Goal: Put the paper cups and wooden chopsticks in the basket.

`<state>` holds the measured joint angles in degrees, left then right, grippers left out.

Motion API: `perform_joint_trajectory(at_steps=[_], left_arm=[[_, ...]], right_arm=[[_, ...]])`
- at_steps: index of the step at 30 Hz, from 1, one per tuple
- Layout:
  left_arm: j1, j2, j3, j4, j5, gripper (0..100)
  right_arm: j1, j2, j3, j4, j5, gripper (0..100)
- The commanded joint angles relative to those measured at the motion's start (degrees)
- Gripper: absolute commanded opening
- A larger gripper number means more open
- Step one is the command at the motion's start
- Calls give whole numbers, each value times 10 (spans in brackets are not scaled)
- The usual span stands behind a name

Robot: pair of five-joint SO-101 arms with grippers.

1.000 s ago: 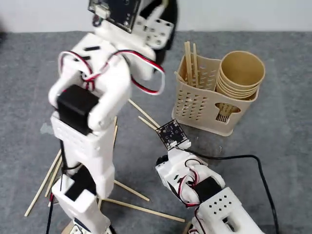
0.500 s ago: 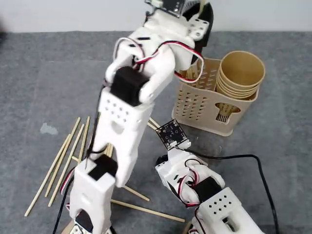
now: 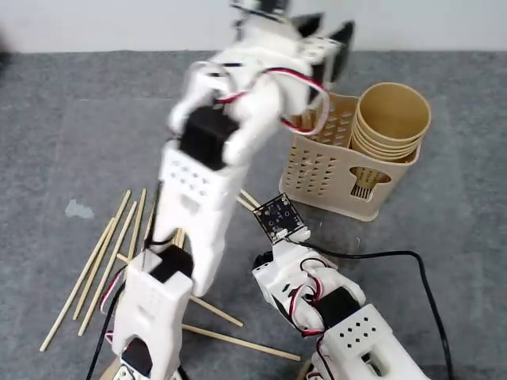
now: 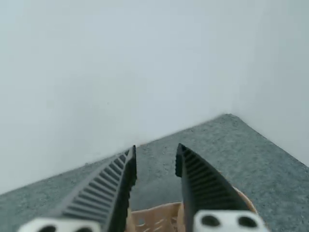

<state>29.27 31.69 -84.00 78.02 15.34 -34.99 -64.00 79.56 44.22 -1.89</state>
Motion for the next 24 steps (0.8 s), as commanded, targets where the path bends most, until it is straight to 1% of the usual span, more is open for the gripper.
perform_joint_trajectory(at_steps=[1,3,5,6,8,11,14,18,24], left_arm=[[-57,-9,-85,96,-9,136],[-99,-8,-116,162,-10,136],[-136,-8,-122,215,-35,136],[-152,-8,-116,229,-54,136],[-191,-9,-96,228,-81,126],[-251,-9,-74,228,-88,79],[-294,-11,-29,228,-128,66],[-338,-53,85,228,-171,66],[-407,-167,352,224,-266,66]], right_arm=[[-4,-13,-5,-13,6,39],[-4,-13,-5,-13,6,39],[-4,-14,-5,-13,6,39],[-4,-15,-5,-13,6,39],[-4,-15,-5,-13,6,39],[-4,-15,-5,-12,6,39],[-4,-15,-5,-13,6,39],[-4,-15,-5,-13,6,39],[-3,-14,-5,-13,6,39]])
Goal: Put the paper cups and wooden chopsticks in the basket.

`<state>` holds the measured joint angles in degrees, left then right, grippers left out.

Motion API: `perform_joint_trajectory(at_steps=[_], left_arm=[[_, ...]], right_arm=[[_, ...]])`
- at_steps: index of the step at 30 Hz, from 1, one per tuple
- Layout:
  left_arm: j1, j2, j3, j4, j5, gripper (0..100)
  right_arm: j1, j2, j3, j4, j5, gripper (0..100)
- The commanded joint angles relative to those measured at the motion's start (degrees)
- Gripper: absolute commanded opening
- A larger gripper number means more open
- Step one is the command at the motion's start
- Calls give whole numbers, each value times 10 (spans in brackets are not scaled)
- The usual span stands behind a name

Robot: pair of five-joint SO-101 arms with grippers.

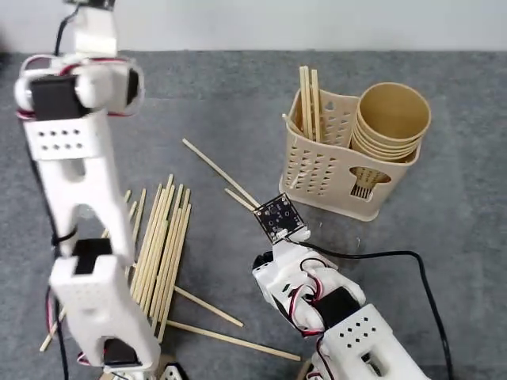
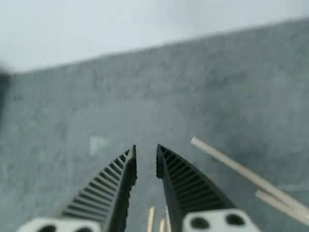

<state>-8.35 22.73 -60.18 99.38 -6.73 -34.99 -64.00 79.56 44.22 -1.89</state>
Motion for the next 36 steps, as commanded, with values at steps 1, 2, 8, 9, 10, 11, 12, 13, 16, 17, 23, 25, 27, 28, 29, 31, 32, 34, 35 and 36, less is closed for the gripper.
perform_joint_trajectory(at_steps=[1,2,8,9,10,11,12,13,16,17,23,25,27,28,29,31,32,34,35,36], left_arm=[[-40,-91,153,10,-65,71],[-50,-103,189,10,-84,85],[-115,-127,343,10,-215,167],[-123,-127,364,10,-241,167],[-129,-127,386,10,-265,168],[-134,-127,407,10,-286,169],[-137,-127,429,10,-304,169],[-139,-127,450,10,-320,169],[-142,-127,516,-9,-351,169],[-142,-127,538,-24,-354,169],[-142,-127,654,-137,-358,170],[-142,-127,682,-176,-359,171],[-142,-127,710,-214,-359,171],[-142,-127,724,-230,-359,171],[-142,-127,737,-246,-359,171],[-141,-127,759,-275,-359,171],[-141,-127,769,-289,-359,171],[-141,-127,786,-317,-359,171],[-142,-127,795,-330,-358,171],[-142,-127,802,-340,-358,171]], right_arm=[[-3,-15,-5,-13,6,39],[-3,-15,-5,-13,6,39],[-3,-15,-5,-13,6,39],[-3,-15,-5,-13,6,39],[-3,-15,-5,-13,6,39],[-3,-15,-5,-13,6,39],[-3,-15,-5,-13,6,39],[-3,-15,-5,-13,6,39],[-3,-15,-5,-13,6,39],[-3,-15,-5,-13,6,39],[-3,-15,-5,-13,6,39],[-3,-15,-5,-13,6,39],[-3,-15,-5,-13,6,39],[-3,-15,-5,-13,6,39],[-3,-15,-5,-13,6,39],[-3,-15,-5,-13,6,39],[-3,-15,-5,-13,6,39],[-3,-15,-5,-13,6,39],[-3,-15,-5,-13,6,39],[-3,-16,-5,-12,6,39]])
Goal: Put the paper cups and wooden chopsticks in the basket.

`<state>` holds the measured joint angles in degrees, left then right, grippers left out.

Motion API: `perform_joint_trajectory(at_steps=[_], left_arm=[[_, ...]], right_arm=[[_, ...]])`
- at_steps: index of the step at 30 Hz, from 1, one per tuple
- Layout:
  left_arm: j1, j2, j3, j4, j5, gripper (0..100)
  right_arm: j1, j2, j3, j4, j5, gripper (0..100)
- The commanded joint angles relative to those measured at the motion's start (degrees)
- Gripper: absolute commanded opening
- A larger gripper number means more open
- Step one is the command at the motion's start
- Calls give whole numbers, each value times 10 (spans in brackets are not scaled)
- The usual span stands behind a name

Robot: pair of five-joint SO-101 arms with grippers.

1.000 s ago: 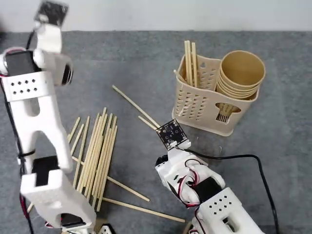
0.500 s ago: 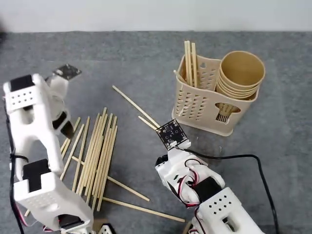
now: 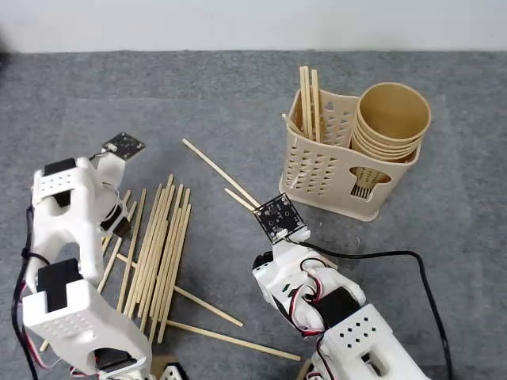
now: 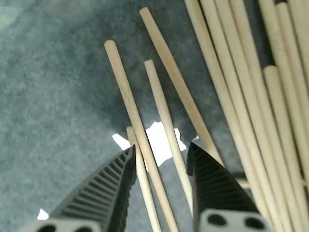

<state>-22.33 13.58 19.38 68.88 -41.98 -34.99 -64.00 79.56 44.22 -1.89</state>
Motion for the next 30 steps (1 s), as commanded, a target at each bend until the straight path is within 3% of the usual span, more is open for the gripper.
perform_joint_trajectory(at_steps=[1,10,14,19,30], left_arm=[[-2,-35,13,-44,-5,171],[-2,4,39,-98,-4,162],[0,49,33,-97,-7,98],[1,54,6,-50,-25,14],[44,50,-25,35,-45,12]], right_arm=[[-3,-16,-5,-12,6,39],[-3,-17,-5,-12,6,39],[-3,-17,-5,-11,6,39],[-3,-17,-5,-11,6,39],[-3,-17,-5,-11,6,39]])
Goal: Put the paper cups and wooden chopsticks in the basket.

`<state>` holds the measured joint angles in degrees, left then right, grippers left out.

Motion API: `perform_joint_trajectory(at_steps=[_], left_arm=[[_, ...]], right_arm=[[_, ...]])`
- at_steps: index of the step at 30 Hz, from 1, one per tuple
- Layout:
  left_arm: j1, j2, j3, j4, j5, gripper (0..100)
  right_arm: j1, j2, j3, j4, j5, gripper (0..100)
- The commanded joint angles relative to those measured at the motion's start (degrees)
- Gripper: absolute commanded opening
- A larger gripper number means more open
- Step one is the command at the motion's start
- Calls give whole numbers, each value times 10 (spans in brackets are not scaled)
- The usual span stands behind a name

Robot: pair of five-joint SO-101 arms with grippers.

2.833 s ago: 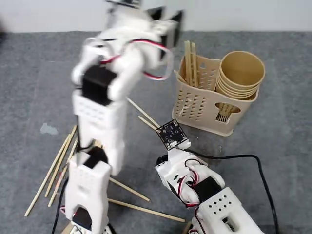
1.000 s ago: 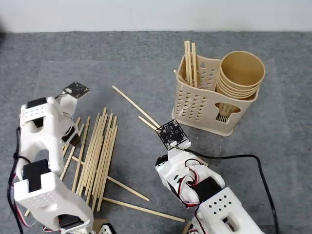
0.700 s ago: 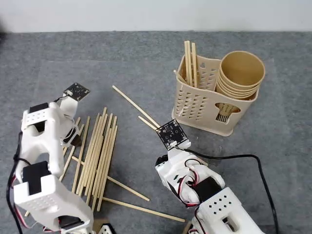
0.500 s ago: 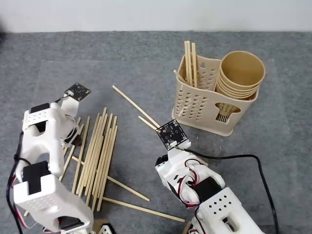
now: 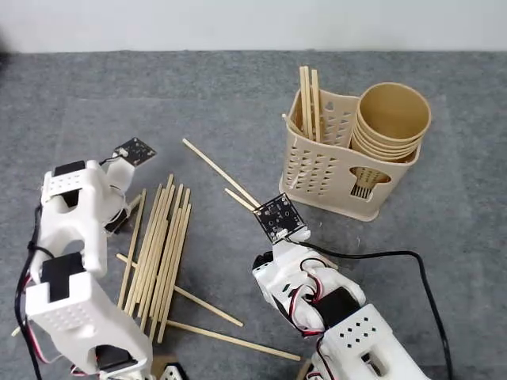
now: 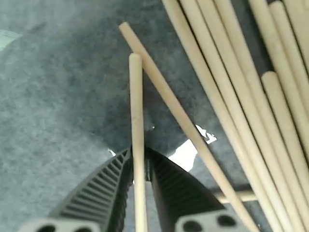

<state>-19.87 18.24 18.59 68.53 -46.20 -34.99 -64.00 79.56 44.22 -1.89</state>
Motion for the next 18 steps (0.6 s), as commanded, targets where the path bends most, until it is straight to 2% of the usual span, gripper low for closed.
perform_joint_trajectory(at_steps=[1,5,12,15,18], left_arm=[[25,4,-36,54,8,12],[38,-33,-124,120,48,12],[88,-147,-235,240,53,12],[117,-191,-265,272,56,12],[150,-223,-310,290,96,12]], right_arm=[[-3,-17,-5,-11,6,39],[-3,-17,-5,-11,6,39],[-3,-17,-5,-11,6,39],[-3,-17,-5,-11,6,39],[-3,-17,-5,-11,6,39]])
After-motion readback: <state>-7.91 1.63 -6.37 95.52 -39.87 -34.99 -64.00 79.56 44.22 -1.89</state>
